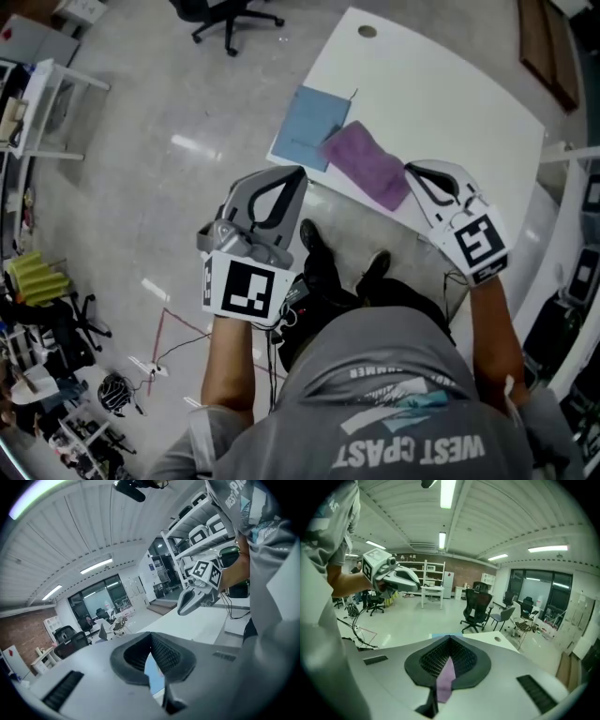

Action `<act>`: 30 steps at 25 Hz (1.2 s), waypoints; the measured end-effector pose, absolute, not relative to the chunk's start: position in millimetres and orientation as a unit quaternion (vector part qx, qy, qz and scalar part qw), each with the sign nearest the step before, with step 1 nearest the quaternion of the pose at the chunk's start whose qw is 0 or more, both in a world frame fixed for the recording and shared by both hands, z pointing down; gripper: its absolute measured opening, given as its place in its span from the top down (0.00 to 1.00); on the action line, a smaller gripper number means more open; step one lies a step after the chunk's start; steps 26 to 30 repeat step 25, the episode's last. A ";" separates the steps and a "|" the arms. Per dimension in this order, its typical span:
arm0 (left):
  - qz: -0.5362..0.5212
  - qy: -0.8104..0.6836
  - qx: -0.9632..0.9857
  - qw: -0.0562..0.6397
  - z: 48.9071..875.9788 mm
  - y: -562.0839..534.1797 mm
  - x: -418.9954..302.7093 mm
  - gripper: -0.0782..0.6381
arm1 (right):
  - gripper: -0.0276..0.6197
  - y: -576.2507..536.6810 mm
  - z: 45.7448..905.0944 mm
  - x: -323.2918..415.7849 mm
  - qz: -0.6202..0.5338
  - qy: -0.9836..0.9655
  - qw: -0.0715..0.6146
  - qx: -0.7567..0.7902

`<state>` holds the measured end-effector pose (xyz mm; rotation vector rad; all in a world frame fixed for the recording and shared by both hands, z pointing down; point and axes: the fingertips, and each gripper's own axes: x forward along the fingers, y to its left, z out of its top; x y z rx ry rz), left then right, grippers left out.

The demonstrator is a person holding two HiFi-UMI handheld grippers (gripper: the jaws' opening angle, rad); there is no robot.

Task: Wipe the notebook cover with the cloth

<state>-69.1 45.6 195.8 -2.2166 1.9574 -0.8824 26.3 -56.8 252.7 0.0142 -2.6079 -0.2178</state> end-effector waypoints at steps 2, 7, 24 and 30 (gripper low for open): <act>-0.279 0.636 -0.718 0.042 183.4 46.4 -57.8 0.89 | 0.91 -49.1 219.2 33.0 -0.105 -0.968 0.229 -0.004; -0.266 0.640 -0.718 0.065 172.6 59.2 -25.3 0.89 | 0.91 -22.4 164.2 61.9 -0.127 -0.976 0.177 -0.008; -0.320 0.635 -0.694 0.114 232.5 42.7 37.1 0.89 | 0.91 -36.3 220.7 156.9 -0.146 -0.979 0.142 0.004; -0.320 0.635 -0.693 0.122 239.9 34.9 38.5 0.89 | 0.91 -44.7 229.6 160.7 -0.153 -0.978 0.139 0.008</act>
